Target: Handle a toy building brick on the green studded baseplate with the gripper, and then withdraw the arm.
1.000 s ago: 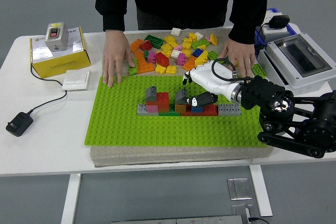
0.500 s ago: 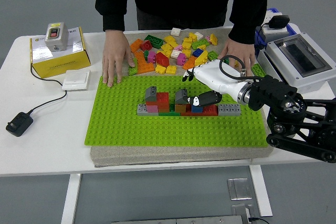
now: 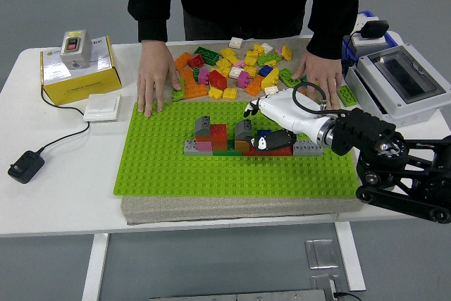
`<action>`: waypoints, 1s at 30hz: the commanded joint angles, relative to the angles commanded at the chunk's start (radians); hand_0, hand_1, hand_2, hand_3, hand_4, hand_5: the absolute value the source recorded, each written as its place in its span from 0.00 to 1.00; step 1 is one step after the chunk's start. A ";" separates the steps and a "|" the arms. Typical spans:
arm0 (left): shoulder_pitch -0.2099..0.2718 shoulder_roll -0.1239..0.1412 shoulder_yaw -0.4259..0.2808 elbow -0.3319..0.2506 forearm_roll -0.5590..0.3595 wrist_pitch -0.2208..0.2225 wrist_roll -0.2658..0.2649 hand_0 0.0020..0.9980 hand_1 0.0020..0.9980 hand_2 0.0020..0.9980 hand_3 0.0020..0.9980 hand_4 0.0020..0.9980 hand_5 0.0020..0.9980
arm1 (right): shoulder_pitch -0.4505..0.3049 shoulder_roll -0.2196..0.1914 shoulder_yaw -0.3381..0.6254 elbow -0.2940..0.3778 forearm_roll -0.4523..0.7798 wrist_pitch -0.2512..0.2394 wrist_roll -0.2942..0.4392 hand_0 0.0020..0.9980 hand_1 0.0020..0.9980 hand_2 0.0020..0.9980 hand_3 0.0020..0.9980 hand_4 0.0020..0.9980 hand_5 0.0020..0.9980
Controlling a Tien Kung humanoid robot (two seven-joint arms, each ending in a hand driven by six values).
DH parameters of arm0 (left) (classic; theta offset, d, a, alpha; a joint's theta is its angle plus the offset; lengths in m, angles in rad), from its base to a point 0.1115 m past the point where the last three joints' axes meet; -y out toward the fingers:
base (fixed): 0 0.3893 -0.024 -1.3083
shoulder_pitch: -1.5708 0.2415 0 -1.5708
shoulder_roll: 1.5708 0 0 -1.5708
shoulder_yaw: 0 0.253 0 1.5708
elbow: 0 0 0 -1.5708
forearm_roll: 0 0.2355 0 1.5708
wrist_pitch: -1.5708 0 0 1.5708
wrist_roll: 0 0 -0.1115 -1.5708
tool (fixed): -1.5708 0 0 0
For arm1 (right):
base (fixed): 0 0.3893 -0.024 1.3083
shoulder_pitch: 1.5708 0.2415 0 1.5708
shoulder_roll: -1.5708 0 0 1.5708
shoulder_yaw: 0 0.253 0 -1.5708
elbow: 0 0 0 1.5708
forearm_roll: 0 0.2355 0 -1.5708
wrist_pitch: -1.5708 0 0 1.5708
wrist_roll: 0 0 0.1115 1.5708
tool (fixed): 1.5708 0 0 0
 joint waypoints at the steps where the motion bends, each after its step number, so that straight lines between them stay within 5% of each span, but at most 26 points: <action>1: 0.000 0.000 0.000 0.000 0.000 0.000 0.000 0.63 0.62 0.54 0.58 0.10 0.68 | 0.001 0.000 0.000 0.002 -0.001 0.000 0.000 0.09 0.15 0.74 0.71 0.00 0.54; 30: -0.002 -0.001 -0.002 0.000 -0.002 0.001 -0.005 0.63 0.62 0.53 0.58 0.12 0.68 | -0.002 -0.004 -0.019 0.022 0.001 0.004 -0.002 0.08 0.14 0.72 0.70 0.00 0.55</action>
